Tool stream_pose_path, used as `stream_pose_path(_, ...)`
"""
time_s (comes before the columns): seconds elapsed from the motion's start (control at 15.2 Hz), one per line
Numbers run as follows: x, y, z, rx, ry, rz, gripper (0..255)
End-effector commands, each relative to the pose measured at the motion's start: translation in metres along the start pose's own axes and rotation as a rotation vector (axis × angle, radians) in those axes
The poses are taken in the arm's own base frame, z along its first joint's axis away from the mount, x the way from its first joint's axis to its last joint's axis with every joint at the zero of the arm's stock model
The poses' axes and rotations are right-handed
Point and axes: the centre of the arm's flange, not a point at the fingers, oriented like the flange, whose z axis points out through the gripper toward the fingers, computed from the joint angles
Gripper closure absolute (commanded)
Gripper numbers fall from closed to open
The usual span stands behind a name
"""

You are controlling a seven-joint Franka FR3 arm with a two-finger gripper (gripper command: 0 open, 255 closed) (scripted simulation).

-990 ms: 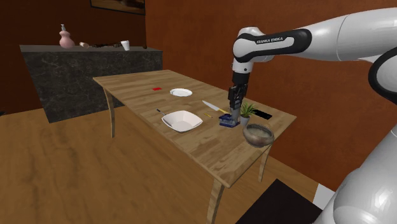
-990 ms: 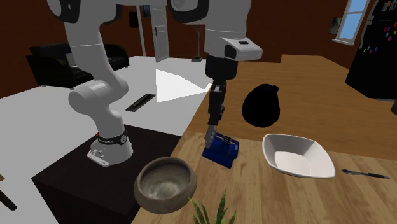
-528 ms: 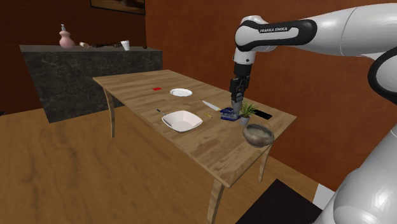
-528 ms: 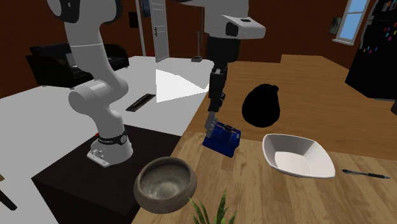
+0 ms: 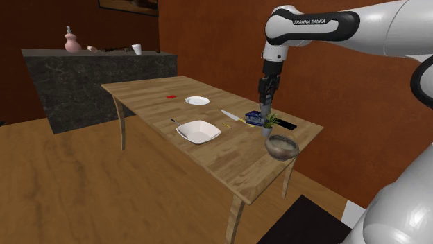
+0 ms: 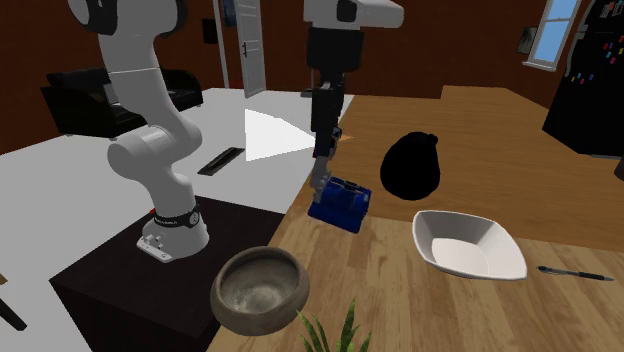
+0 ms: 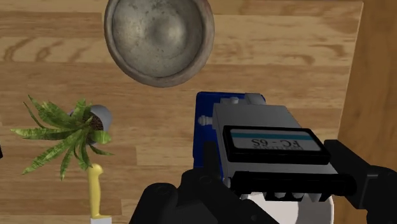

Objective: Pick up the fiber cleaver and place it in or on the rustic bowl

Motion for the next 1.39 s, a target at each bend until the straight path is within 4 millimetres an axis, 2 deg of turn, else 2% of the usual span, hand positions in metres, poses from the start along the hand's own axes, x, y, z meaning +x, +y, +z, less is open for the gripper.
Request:
stream_pose_path(0.0, -0.022, 0.013, -0.005, 0.000, 0.000, 0.000, 255)
stream_pose_path(0.73, -0.145, 0.083, -0.034, 0.000, 0.000, 0.000, 255)
stream_pose_path(1.32, -0.142, 0.083, 0.013, 0.000, 0.000, 0.000, 255)
